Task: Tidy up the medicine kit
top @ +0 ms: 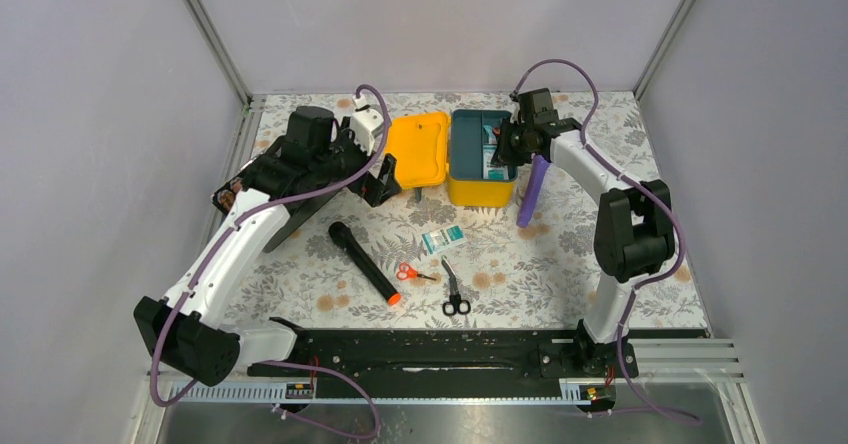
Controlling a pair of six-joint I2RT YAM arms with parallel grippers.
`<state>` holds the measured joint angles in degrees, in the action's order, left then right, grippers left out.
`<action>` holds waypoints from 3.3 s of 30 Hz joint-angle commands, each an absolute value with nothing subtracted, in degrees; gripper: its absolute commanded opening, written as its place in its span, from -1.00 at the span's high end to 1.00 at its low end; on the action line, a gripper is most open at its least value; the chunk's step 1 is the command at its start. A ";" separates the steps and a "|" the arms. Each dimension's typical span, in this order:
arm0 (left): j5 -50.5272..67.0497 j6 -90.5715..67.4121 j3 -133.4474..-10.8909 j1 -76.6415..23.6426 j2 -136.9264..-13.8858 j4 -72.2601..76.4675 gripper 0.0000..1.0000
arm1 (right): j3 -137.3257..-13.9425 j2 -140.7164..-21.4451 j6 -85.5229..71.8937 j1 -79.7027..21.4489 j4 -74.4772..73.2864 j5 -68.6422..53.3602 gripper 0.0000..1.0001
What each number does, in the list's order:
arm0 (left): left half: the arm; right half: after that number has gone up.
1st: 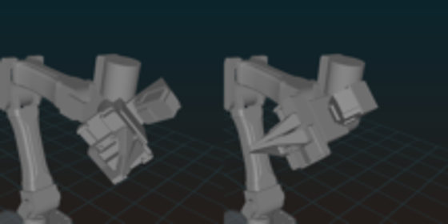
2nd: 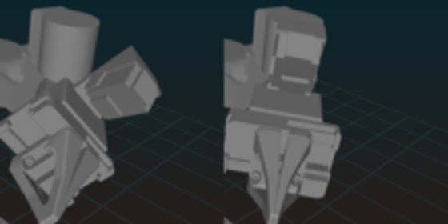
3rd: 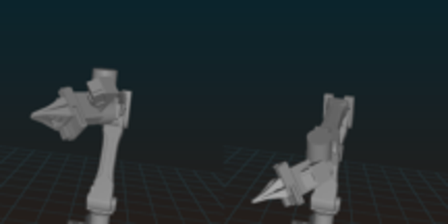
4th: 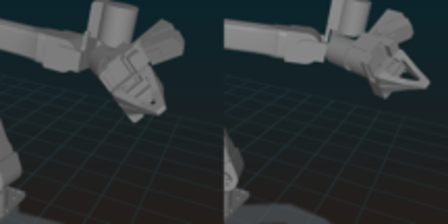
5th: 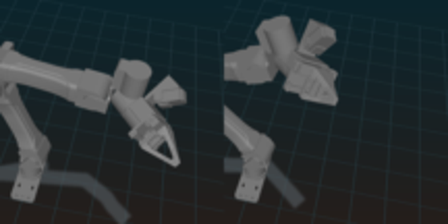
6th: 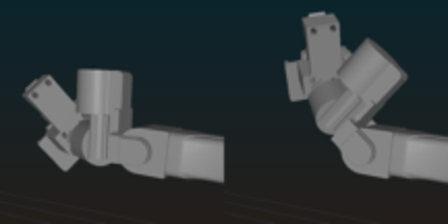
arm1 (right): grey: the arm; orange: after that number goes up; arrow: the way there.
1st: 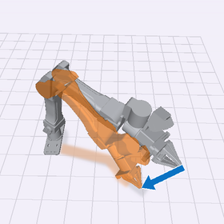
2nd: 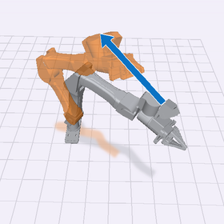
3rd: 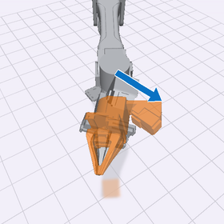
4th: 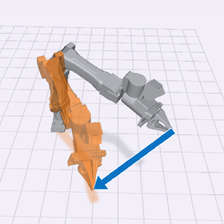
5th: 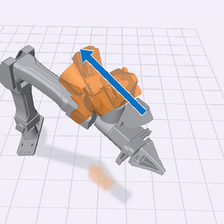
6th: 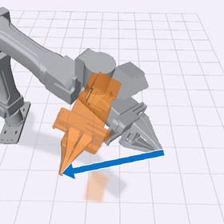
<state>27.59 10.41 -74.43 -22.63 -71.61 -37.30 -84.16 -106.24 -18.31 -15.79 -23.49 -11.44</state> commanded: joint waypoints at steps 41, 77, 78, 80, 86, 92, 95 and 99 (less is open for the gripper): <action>9.27 19.25 -67.38 -43.96 -102.02 -14.27 -0.44 | -66.54 -65.68 -6.08 -12.40 -26.97 -10.66 0.17; 12.67 16.22 -60.10 -41.73 -98.01 -7.17 -0.12 | -66.53 -69.98 -6.83 -12.14 -25.67 -11.44 0.17; 12.28 15.70 -60.64 -41.69 -98.94 -7.32 -0.17 | -66.58 -70.12 -6.87 -12.20 -25.61 -11.51 0.17; 11.08 14.43 -61.53 -41.72 -100.98 -7.04 -0.30 | -66.61 -70.30 -6.90 -12.13 -25.71 -11.60 0.17; 9.79 13.43 -63.04 -41.67 -106.02 -5.98 -0.34 | -66.15 -70.08 -7.06 -12.14 -25.67 -11.77 0.17; 11.06 17.65 -60.01 -41.71 -108.44 -5.15 0.20 | -65.54 -69.90 -7.09 -12.19 -25.70 -11.60 0.17; 12.95 18.46 -57.93 -41.72 -107.64 -5.62 0.46 | -65.57 -70.05 -7.22 -12.15 -25.67 -11.75 0.17; 15.97 18.10 -56.00 -41.09 -104.46 -5.29 0.66 | -65.44 -70.50 -7.13 -12.13 -25.72 -11.83 0.17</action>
<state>13.61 16.75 -59.33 -41.85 -105.80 -1.96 -65.49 -70.37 -7.16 -12.36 -27.46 -11.53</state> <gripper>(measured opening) 0.213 0.415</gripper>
